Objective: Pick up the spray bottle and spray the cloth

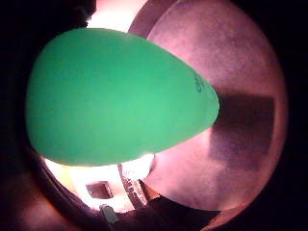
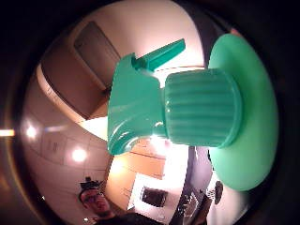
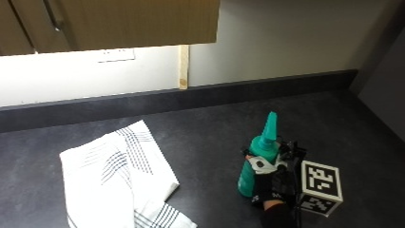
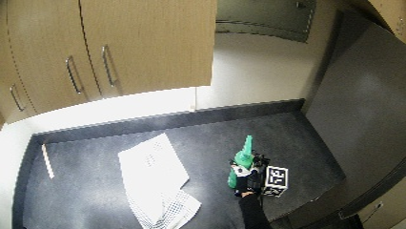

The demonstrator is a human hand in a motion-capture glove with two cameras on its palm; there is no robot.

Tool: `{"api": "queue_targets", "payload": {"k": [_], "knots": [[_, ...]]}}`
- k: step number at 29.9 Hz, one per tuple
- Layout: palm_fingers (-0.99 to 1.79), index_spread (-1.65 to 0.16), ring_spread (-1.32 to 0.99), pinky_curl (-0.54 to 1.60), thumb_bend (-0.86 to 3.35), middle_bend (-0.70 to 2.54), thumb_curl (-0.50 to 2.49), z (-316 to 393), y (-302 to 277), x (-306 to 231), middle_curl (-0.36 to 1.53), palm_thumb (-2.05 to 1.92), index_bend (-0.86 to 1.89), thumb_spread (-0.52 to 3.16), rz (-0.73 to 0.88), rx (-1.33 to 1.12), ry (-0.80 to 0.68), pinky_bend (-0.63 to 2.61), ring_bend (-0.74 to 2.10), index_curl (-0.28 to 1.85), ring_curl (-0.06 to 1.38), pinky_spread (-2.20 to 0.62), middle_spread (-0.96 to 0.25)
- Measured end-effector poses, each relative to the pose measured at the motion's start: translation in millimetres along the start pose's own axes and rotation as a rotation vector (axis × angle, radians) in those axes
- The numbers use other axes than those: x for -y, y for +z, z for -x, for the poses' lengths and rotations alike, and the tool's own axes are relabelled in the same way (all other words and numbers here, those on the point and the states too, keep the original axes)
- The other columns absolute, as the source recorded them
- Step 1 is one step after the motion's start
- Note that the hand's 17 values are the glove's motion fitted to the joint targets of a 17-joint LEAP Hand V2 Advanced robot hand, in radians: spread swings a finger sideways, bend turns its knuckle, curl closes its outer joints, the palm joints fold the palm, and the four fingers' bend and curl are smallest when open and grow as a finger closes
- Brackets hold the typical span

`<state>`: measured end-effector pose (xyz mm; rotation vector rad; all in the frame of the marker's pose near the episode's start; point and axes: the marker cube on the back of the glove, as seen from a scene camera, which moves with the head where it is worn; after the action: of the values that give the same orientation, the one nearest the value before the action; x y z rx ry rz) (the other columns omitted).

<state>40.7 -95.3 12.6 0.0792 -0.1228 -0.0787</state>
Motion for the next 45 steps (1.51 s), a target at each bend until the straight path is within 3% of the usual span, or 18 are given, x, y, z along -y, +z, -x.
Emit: {"api": "queue_targets", "payload": {"k": [7, 12, 18, 27, 34, 45], "knots": [[0.75, -0.21, -0.05, 0.23, -0.02, 0.3, 0.68, 60, -12, 2, 0.46, 1.18, 0.17, 0.67, -0.014, -0.006, -0.128, 0.2, 0.38, 0.42, 0.39, 0.09, -0.03], [0.76, -0.2, -0.06, 0.24, -0.02, 0.28, 0.69, 86, -6, -8, 0.47, 1.18, 0.16, 0.65, -0.005, 0.018, -0.131, 0.19, 0.38, 0.43, 0.4, 0.08, -0.03], [0.77, -0.2, -0.06, 0.25, -0.02, 0.27, 0.7, 80, -1, -9, 0.47, 1.18, 0.16, 0.62, 0.027, 0.017, -0.137, 0.19, 0.38, 0.43, 0.41, 0.07, -0.03], [0.79, -0.19, -0.06, 0.27, -0.02, 0.25, 0.71, 95, 63, -38, 0.49, 1.17, 0.15, 0.58, 0.225, 0.042, -0.106, 0.21, 0.37, 0.42, 0.42, 0.06, -0.02], [0.81, -0.18, -0.07, 0.3, -0.02, 0.24, 0.72, 90, 99, -40, 0.5, 1.17, 0.14, 0.56, 0.352, 0.031, -0.173, 0.24, 0.37, 0.42, 0.43, 0.05, -0.02], [0.87, -0.17, -0.06, 0.35, -0.03, 0.22, 0.72, 77, 102, -35, 0.51, 1.15, 0.12, 0.53, 0.374, -0.063, -0.077, 0.33, 0.37, 0.4, 0.44, 0.03, -0.01]]}}
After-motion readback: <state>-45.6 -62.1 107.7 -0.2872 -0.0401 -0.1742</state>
